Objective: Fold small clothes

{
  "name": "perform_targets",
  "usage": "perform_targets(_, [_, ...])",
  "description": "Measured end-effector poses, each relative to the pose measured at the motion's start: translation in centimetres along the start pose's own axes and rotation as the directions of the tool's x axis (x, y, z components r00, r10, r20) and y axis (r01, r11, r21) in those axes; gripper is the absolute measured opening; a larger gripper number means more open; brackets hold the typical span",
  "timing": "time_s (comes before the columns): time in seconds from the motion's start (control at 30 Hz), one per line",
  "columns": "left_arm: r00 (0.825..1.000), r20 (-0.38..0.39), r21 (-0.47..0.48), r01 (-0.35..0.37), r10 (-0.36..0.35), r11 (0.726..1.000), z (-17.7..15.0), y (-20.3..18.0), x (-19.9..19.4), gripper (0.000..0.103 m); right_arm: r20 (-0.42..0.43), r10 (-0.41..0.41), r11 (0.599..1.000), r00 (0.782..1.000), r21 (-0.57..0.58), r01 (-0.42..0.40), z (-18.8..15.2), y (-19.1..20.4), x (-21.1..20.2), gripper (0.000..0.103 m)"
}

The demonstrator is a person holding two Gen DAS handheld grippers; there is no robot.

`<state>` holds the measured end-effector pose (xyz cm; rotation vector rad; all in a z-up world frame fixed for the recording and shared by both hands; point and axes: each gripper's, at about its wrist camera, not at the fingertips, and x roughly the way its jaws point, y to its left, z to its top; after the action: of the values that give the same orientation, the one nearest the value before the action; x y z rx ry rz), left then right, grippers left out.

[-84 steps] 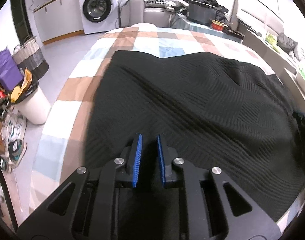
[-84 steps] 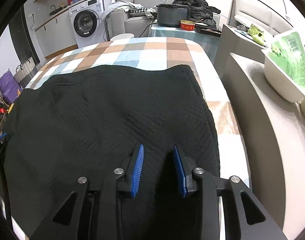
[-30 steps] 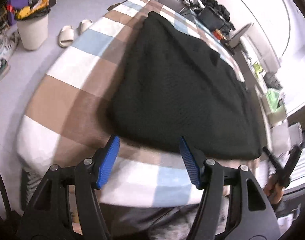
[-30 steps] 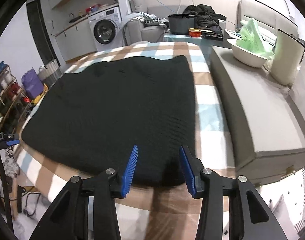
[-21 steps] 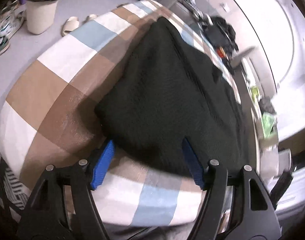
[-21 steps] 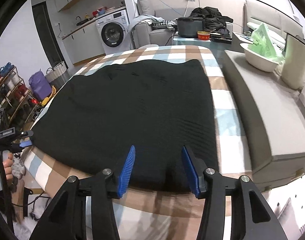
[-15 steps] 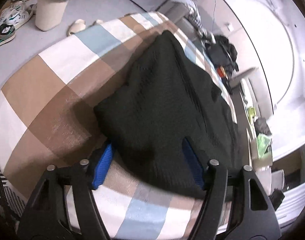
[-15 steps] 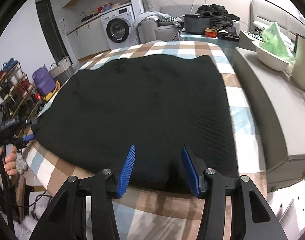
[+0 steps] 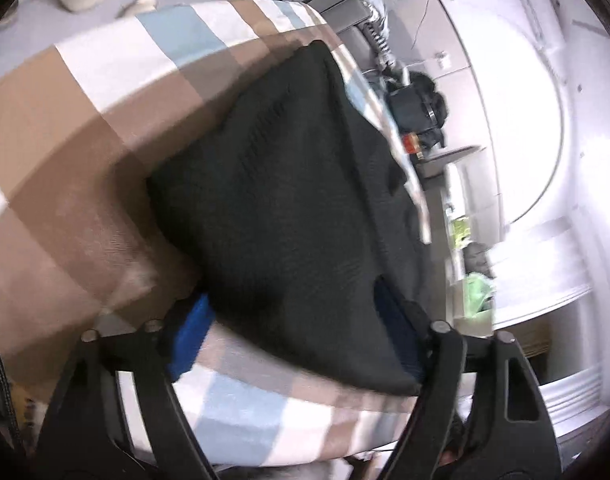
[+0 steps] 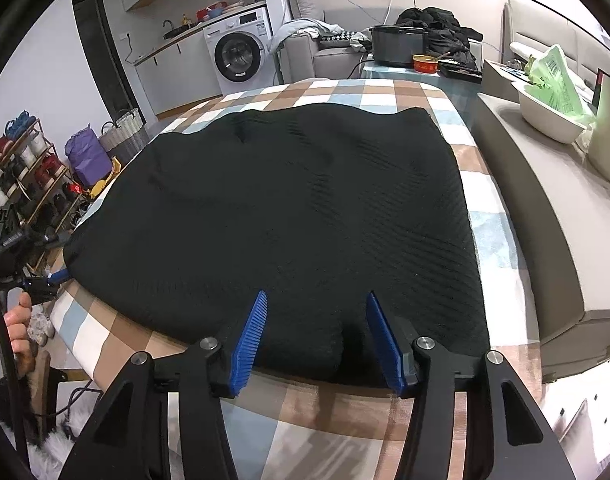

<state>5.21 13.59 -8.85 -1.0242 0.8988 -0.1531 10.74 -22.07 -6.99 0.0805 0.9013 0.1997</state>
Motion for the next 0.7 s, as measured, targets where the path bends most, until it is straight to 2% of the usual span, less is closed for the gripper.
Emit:
perform_targets(0.27, [0.991,0.127,0.004,-0.036,0.035,0.999,0.3,-0.5,0.9,0.074,-0.004,-0.008,1.000,1.000,-0.031,0.008,0.1,0.7,0.3,0.053])
perform_targets(0.37, [0.983,0.169,0.010,-0.079,0.076,0.997,0.6,-0.5,1.1,0.060,0.000,-0.005,1.000,1.000,-0.024,0.005,0.0,0.6,0.3,0.054])
perform_targets(0.43, [0.975,0.196,-0.013,-0.107,0.108,0.994,1.1,-0.2,1.4,0.043,-0.008,-0.009,1.000,1.000,-0.020,0.009,0.0,0.5,0.5,0.055])
perform_targets(0.47, [0.973,0.198,-0.017,-0.115,0.116,0.993,1.3,-0.1,1.7,0.039,-0.011,-0.009,1.000,1.000,-0.019,0.009,0.0,0.6,0.6,0.055])
perform_targets(0.5, [0.972,0.198,-0.013,-0.124,0.124,0.992,1.4,-0.1,1.9,0.025,-0.014,-0.008,1.000,1.000,-0.020,0.008,0.0,0.6,0.7,0.055])
perform_targets(0.53, [0.970,0.197,0.004,-0.144,0.140,0.990,1.6,-0.2,2.2,0.019,-0.015,-0.007,1.000,1.000,-0.024,0.006,0.0,0.7,0.7,0.055])
perform_targets(0.7, [0.960,0.239,0.118,-0.175,0.143,0.977,1.6,-2.2,1.7,0.014,-0.022,-0.022,0.999,1.000,-0.038,0.021,-0.1,0.9,0.9,0.055])
